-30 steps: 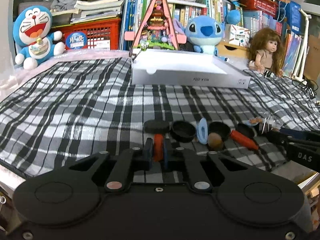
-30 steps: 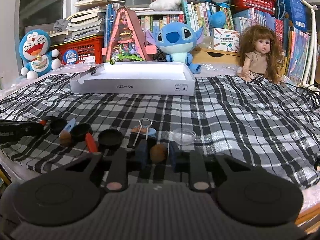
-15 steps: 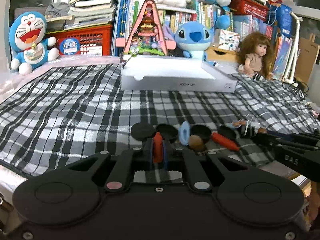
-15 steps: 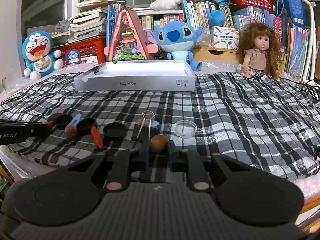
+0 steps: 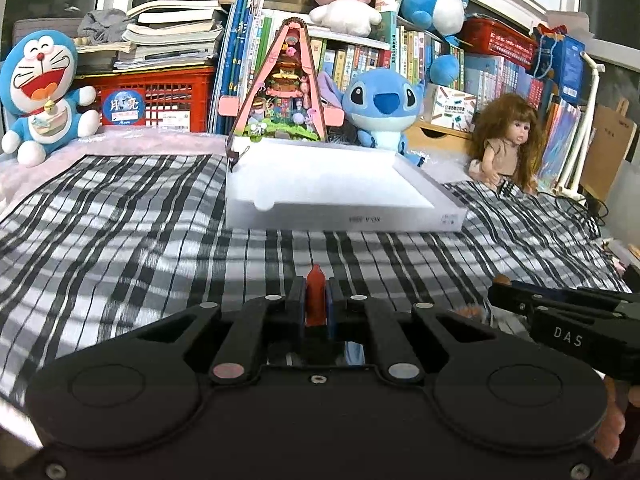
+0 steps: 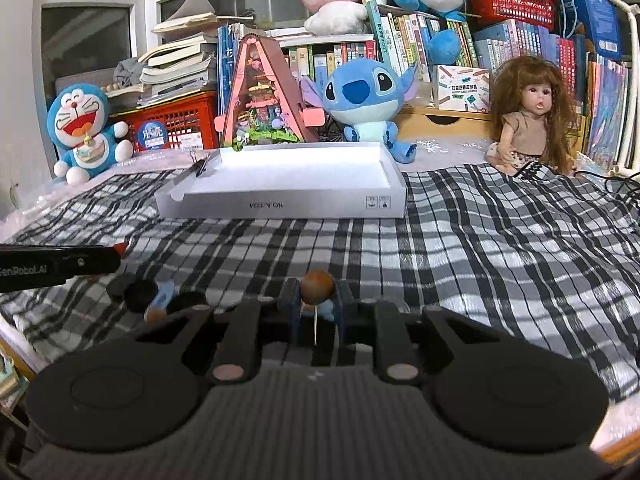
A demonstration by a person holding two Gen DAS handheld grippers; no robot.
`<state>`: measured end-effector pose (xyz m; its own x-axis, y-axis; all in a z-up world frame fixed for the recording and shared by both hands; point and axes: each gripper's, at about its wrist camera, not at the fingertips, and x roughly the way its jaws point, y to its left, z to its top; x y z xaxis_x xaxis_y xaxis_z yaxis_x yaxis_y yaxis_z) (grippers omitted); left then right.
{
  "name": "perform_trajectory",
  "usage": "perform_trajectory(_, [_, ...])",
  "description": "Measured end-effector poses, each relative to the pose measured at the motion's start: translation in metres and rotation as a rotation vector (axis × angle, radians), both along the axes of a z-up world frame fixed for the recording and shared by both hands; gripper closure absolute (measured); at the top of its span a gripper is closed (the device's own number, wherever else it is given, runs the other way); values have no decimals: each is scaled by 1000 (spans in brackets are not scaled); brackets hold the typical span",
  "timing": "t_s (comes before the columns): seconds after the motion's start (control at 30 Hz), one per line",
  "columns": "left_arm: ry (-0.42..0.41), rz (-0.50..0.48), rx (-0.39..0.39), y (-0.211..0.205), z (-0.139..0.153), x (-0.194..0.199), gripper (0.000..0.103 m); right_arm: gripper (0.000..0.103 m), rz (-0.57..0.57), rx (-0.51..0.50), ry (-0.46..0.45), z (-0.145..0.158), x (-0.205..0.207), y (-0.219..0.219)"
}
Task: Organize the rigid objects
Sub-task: 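Carry the stick and ball with both tools into the white tray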
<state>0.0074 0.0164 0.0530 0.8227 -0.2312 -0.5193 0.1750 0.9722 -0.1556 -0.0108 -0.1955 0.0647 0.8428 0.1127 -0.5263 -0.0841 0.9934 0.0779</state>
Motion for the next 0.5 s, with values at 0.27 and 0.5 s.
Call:
perform_trajectory(0.27, [34, 9, -24, -3, 13, 51, 94, 81, 3, 52, 56, 16, 42, -6])
perform_trajectory(0.5, [52, 21, -14, -5, 18, 94, 94, 81, -1, 46, 75, 25, 76, -9])
